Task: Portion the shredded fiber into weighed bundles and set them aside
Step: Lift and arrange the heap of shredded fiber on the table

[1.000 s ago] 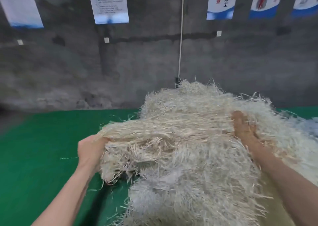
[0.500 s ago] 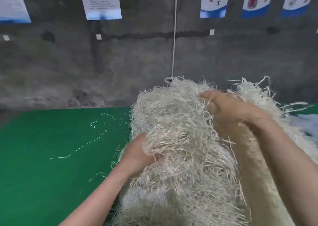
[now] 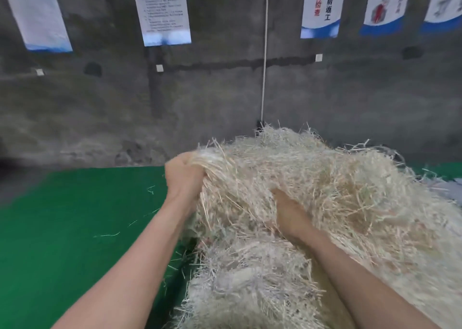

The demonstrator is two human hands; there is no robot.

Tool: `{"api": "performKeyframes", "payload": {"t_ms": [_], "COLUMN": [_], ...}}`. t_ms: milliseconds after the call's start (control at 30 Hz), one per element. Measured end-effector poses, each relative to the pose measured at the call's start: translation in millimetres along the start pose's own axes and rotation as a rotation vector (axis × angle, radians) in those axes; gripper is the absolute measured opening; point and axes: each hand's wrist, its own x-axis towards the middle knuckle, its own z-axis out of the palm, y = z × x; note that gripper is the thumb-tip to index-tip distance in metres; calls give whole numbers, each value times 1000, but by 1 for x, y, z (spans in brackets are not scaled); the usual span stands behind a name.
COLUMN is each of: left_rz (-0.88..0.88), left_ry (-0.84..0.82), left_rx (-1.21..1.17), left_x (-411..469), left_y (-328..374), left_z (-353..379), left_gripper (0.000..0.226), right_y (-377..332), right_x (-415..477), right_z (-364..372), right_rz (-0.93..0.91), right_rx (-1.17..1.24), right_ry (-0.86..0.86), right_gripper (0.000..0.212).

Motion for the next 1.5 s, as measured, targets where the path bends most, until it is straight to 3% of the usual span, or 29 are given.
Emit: {"api": "performKeyframes", "payload": {"t_ms": [167, 233, 300, 367, 433, 500, 533, 633, 733, 800, 867, 933, 1000, 1067, 1167, 1333, 1500], "left_rz": [-145, -153, -111, -33, 20, -36, -88, -162, -185, -188, -102, -119, -125, -105, -92, -206, -282], "left_ry": [59, 5, -55, -79, -97, -157, -182, -235, -528, -613, -404, -184, -124, -103, -101, 121, 187], "left_rx": [-126, -142, -152, -143, -174, -298, -370, -379, -295, -133, -15, -189, -438, -506, -417, -519, -341], "left_x": [-5, -2, -8, -18, -25, -27, -28, -28, -41, -53, -49, -35, -20, -11, -10, -2, -7], "left_y": [-5, 7, 19, 33, 45, 57, 61, 55, 21, 0, -10, -7, -1, 0, -8, -20, -33], "left_z": [-16, -18, -17, -16, -16, -18, -19, -37, -62, -61, -48, -44, -52, -61, -61, -68, -72], "left_gripper": [38, 41, 35, 33, 33, 30, 27, 23, 33, 39, 28, 30, 36, 35, 35, 43, 55], "right_y": [9, -12, -38, -64, -93, -121, -131, -134, -128, -125, -118, -101, -73, -34, 13, 37, 27], "right_x": [-20, -28, -42, -54, -58, -54, -54, -46, -39, -39, -38, -37, -35, -29, -22, -19, -31], "right_z": [-35, -67, -103, -130, -130, -95, -72, -23, -15, -3, 15, 26, 24, 14, -13, -42, -48], "right_rz": [-124, -230, -376, -520, -578, -461, -405, -333, -233, -239, -284, -323, -297, -172, -16, -34, 0], "right_rx": [175, 42, -59, 125, 456, 463, 417, 507, 714, 712, 422, 88, -65, -131, -130, -109, -59], "right_ry": [-137, 1, 269, 393, 158, -110, -151, -43, 40, 22, -72, -95, 20, 73, 4, 98, -39], "right_gripper": [95, 87, 84, 84, 99, 111, 102, 34, 36, 26, 37, 70, 90, 82, 68, 75, 76]}}
